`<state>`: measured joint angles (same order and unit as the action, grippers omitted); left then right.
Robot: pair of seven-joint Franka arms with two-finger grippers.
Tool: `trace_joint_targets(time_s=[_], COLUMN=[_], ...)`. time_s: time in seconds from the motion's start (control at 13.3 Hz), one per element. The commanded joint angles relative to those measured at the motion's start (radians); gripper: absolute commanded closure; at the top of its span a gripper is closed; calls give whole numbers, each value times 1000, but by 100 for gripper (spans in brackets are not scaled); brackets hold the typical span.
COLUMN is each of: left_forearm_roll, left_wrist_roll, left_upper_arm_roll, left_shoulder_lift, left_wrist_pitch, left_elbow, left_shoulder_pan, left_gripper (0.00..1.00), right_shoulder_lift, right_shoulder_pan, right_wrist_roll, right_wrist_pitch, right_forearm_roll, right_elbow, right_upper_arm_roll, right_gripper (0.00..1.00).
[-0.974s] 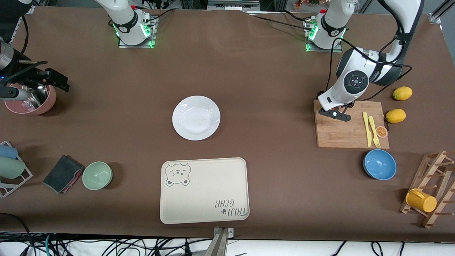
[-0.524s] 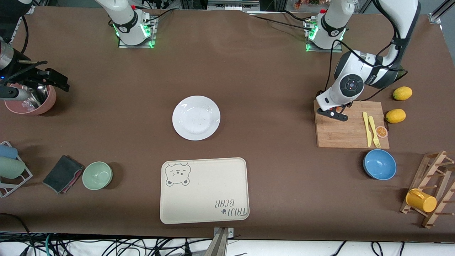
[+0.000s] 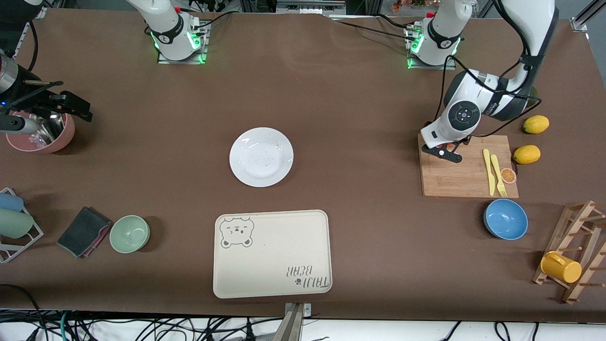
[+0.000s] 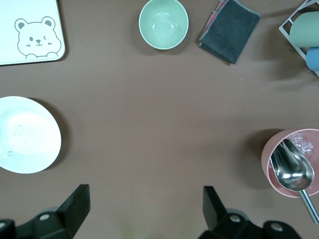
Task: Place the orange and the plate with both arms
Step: 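Lower the left gripper and close it around the orange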
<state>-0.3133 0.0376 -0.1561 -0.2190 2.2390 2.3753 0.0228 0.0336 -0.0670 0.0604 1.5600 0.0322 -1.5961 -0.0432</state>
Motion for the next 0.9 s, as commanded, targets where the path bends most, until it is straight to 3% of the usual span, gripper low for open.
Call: trace_joint_targets(time_s=[0.0,0.07,0.22,0.37,0.6,0.82], left_forearm_roll=[-33,-35,-35,-35,-33,-18], left_wrist_roll=[36,36,36,34,24,27], left_upper_arm_roll=[-5,-5,-5,-5,-6,-45], left_shoulder_lift=[-25,-23,-20,-16,32,32], left_wrist_pitch=[98,97,94,90,15,-115], left_elbow=[44,44,44,44,1,-172], left_shoulder_pan=[-20,-20,-20,-20,-12,-3], left_gripper=[0,7,50,79,86,87], right_shoulder_lift=[-1,-1,-3,-1,-1,-1], right_shoulder_pan=[4,4,4,4,4,4], right_wrist_roll=[-5,-5,-5,-7,-7,-7], right_wrist_pitch=[-11,-11,-11,-12,-12,-11], right_forearm_roll=[-17,-17,-17,-17,-17,-17], right_elbow=[7,7,7,7,7,7], right_upper_arm_roll=[0,0,0,0,-1,-1], right_gripper=[0,0,0,0,0,0])
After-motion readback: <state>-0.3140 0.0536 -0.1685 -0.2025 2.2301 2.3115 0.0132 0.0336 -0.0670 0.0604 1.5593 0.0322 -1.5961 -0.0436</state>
